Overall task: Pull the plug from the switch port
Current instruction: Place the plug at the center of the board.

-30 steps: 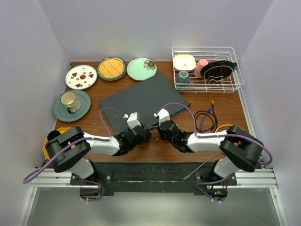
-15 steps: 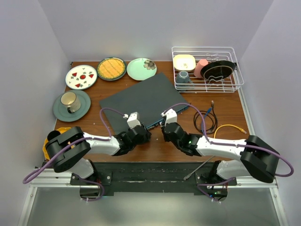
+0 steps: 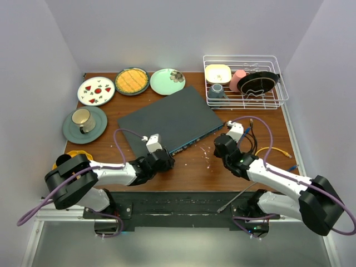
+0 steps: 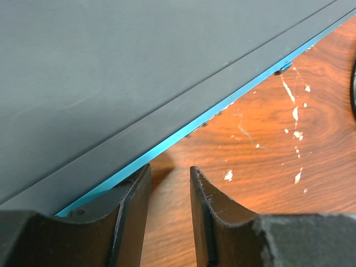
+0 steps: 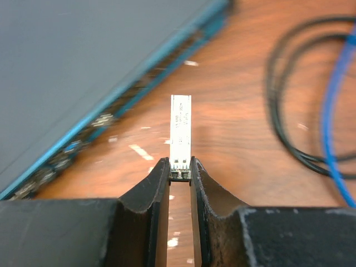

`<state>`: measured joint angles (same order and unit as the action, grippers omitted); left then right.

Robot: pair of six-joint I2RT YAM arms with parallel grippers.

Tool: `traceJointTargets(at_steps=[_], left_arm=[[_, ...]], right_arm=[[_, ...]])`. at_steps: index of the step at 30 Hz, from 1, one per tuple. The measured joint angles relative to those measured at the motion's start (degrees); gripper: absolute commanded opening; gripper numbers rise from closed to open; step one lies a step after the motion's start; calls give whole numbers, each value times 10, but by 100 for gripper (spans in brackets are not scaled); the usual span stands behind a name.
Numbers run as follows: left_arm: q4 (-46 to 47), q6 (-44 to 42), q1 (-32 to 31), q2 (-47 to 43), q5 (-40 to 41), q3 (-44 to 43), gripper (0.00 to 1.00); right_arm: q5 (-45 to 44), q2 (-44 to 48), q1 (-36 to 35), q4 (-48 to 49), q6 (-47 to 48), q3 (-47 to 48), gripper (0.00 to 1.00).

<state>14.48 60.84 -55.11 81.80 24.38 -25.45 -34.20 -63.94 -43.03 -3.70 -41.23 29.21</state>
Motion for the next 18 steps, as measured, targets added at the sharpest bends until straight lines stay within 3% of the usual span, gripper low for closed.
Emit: traceJointTargets(at_steps=[6, 10, 12, 13, 18], left_arm=[[6, 0, 3, -17, -9, 18, 40], [9, 0, 4, -17, -12, 19, 40], [10, -1, 4, -17, -13, 19, 40], [10, -2, 4, -17, -14, 19, 39], [11, -2, 5, -16, -15, 19, 39]], right_arm=[[8, 48, 55, -38, -41, -21, 0], [35, 30, 70, -45, -60, -26, 0], [50, 27, 70, -46, -66, -37, 10], [55, 29, 70, -47, -68, -42, 22], [66, 37, 70, -55, -73, -50, 36]])
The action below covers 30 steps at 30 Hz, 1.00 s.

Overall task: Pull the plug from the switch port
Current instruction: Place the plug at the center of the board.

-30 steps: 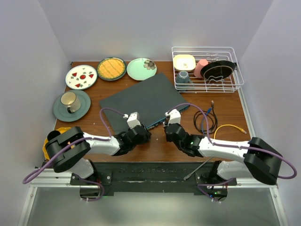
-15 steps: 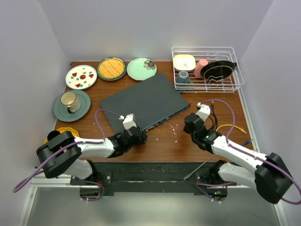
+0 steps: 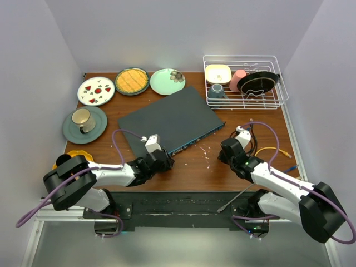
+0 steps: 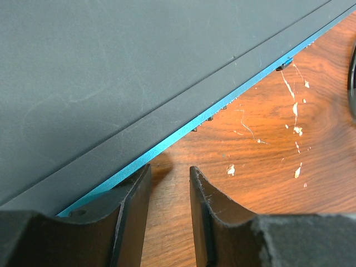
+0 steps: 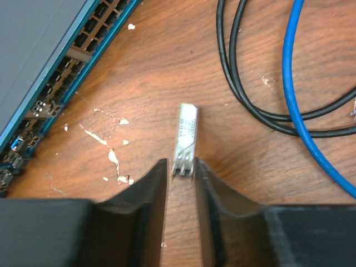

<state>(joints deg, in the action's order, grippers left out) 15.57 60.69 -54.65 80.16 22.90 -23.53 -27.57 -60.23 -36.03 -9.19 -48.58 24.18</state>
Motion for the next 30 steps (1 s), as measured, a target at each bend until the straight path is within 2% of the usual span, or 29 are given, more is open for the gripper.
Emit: traceJointTargets(at_steps=[2, 8, 14, 18, 22, 30], left_arm=[[1, 0, 0, 1, 0, 0, 39], [2, 0, 0, 2, 0, 0, 39], [-27, -3, 0, -9, 3, -6, 40], [-78, -18, 0, -39, 10, -8, 40], [-129, -37, 4, -63, 16, -31, 41], [-179, -63, 29, -111, 7, -58, 41]], right_arm=[[2, 3, 0, -1, 1, 0, 39], [11, 37, -7, -2, 23, 0, 38], [39, 86, -70, 71, 98, -9, 37], [55, 7, -111, 113, 157, 23, 36], [65, -86, -120, 179, 199, 46, 38], [63, -161, -121, 302, 250, 48, 42]])
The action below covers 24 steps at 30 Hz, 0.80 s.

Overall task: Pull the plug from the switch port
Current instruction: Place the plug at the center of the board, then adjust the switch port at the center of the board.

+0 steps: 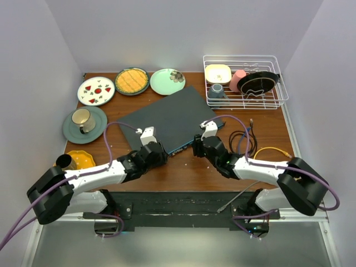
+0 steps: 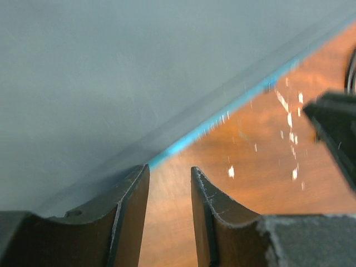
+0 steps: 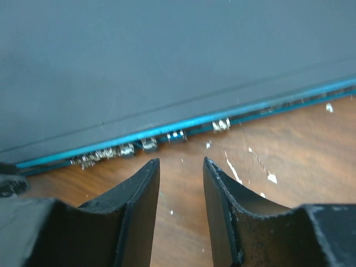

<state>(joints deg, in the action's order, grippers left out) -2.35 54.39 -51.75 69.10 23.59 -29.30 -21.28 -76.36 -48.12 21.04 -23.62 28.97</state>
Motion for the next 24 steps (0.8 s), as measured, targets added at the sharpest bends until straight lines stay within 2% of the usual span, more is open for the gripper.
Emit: traceJointTargets(at_steps=[5, 7, 8, 9, 10, 19, 22, 23, 24], left_arm=[[-1, -22, 31, -2, 13, -21, 41], [-1, -28, 35, -2, 14, -23, 42], [-1, -30, 36, -2, 14, -23, 42], [-1, -31, 37, -2, 13, -23, 42], [-1, -31, 38, -2, 13, -23, 42], [27, -33, 52, 17, -9, -17, 42], [32, -35, 52, 24, -14, -16, 42], [34, -36, 52, 24, -16, -13, 42], [37, -37, 52, 24, -18, -11, 42]], right_arm=[[25, -42, -4, -10, 36, 57, 44], [29, -61, -7, -20, 48, 89, 48], [28, -70, -7, -26, 53, 104, 58], [26, -77, -8, -34, 56, 116, 82], [24, -82, -9, -41, 58, 124, 99], [-1, -73, -10, -74, 68, 108, 97], [-13, -67, -10, -80, 73, 106, 86], [-17, -68, -9, -82, 74, 106, 74], [-18, -70, -9, -83, 75, 106, 67]])
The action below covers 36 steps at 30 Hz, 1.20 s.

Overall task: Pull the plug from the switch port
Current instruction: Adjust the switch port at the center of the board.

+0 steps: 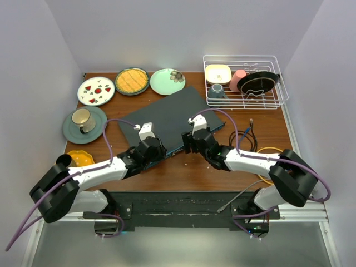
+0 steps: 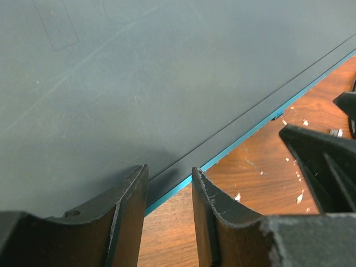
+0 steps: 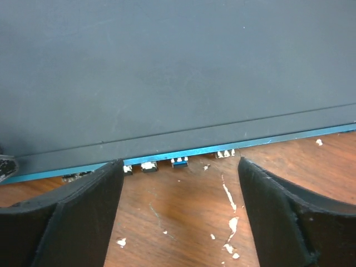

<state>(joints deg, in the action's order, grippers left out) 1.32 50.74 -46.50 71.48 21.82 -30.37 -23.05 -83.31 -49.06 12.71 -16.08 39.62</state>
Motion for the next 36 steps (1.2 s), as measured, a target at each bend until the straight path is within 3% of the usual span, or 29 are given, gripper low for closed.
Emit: traceJointTargets(at_steps=[3, 4, 17, 36], left_arm=[[11, -2, 0, 0, -4, 7, 41], [17, -2, 0, 0, -5, 11, 41], [94, 10, 3, -7, -23, 50, 41], [113, 17, 4, -22, -37, 70, 41]], right_arm=[[0, -3, 0, 2, 4, -4, 36], [2, -3, 0, 3, 7, -9, 33], [47, -2, 0, 22, 13, -59, 48], [25, -69, -4, -23, 54, 39, 41]])
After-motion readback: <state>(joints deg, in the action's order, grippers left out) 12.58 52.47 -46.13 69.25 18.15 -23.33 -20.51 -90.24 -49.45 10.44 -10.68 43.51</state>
